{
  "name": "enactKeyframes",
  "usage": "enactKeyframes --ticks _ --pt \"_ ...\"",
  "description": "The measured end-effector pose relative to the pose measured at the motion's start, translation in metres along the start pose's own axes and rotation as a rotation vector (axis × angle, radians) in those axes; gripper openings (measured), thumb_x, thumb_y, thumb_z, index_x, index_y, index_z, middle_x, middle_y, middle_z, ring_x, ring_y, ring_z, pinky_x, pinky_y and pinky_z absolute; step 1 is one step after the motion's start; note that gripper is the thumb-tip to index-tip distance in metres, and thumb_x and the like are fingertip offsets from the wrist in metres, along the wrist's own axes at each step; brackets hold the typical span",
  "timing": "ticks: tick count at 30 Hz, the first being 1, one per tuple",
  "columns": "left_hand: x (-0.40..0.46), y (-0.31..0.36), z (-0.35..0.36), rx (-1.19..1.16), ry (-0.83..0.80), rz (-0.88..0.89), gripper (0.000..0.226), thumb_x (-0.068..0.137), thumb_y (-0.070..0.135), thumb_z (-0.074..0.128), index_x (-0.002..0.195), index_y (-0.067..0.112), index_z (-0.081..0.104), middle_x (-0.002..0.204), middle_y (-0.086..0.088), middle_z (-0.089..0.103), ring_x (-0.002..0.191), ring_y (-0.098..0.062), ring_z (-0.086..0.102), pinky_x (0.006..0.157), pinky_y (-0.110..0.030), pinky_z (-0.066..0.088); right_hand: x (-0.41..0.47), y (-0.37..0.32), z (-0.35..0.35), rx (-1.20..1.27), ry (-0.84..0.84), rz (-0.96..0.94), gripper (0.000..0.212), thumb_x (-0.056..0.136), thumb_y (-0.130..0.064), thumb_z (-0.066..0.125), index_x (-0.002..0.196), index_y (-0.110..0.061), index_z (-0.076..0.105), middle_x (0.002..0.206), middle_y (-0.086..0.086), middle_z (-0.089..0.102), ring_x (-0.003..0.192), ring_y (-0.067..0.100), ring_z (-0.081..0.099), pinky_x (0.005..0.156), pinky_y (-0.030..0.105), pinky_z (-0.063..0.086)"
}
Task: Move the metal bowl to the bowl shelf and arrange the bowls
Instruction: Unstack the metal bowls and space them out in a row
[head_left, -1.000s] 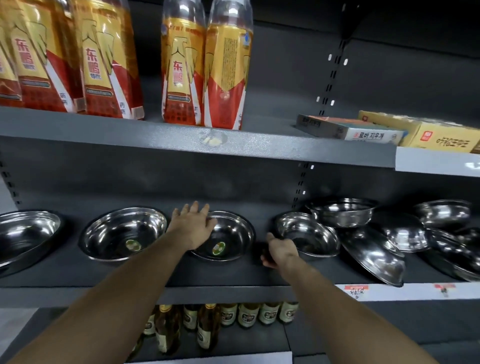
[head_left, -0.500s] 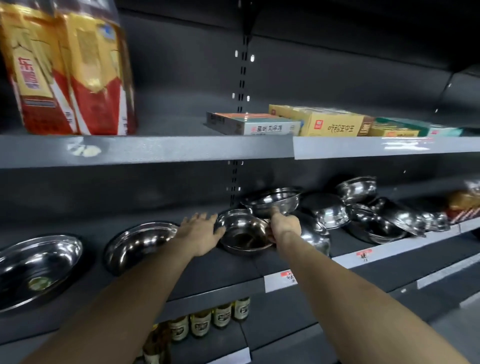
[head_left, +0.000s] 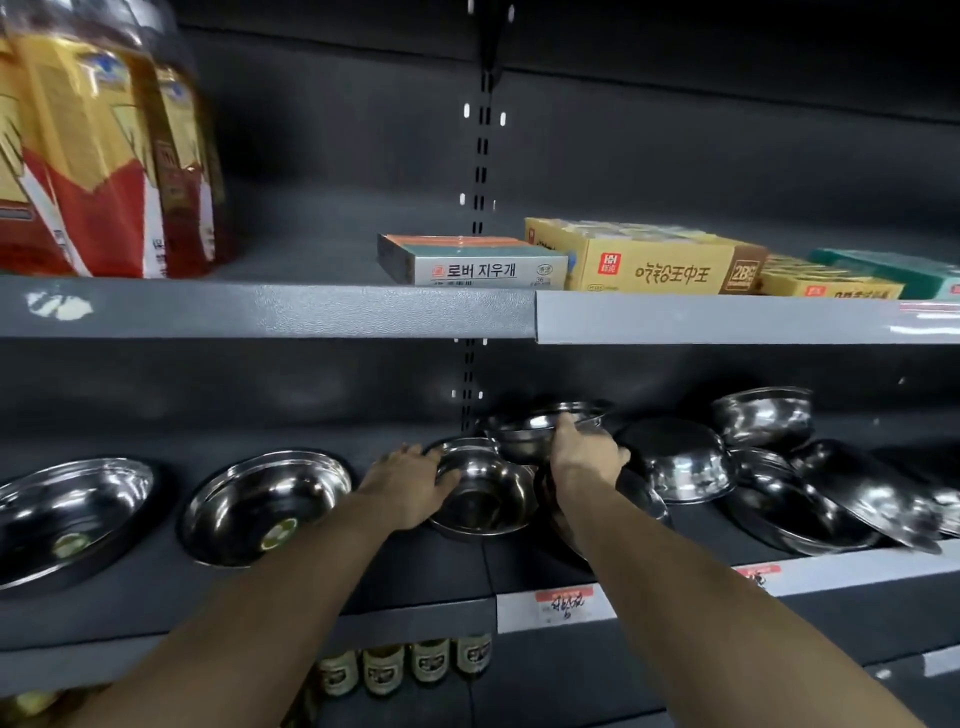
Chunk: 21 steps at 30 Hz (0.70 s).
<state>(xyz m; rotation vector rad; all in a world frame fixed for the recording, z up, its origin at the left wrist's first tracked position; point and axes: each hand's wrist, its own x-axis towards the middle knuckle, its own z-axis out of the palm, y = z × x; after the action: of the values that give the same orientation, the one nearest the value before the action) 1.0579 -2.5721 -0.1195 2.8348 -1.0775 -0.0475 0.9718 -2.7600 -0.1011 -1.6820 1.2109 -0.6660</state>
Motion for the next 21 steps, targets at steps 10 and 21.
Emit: enactKeyframes --ticks 10,21 --pt "-0.007 -0.003 -0.005 0.01 -0.003 -0.054 0.058 0.1 0.055 0.03 0.144 0.021 0.045 0.144 -0.007 0.049 0.134 -0.026 0.044 0.113 -0.039 0.033 -0.01 -0.003 0.0 0.134 0.12 -0.016 0.039 0.097 -0.033 0.048 0.105 -0.003 0.072 0.117 0.02 0.066 0.105 0.034 0.061 0.091 0.035 0.045" --pt "-0.024 -0.037 -0.015 0.048 0.016 -0.094 0.06 0.1 0.056 0.03 0.142 0.016 0.046 0.148 -0.01 0.047 0.138 -0.027 0.041 0.115 -0.04 0.031 -0.044 0.01 0.0 0.352 0.163 0.025 0.035 0.084 -0.038 0.051 0.067 -0.008 0.06 0.069 0.01 0.066 0.083 0.036 0.066 0.079 0.04 0.053"
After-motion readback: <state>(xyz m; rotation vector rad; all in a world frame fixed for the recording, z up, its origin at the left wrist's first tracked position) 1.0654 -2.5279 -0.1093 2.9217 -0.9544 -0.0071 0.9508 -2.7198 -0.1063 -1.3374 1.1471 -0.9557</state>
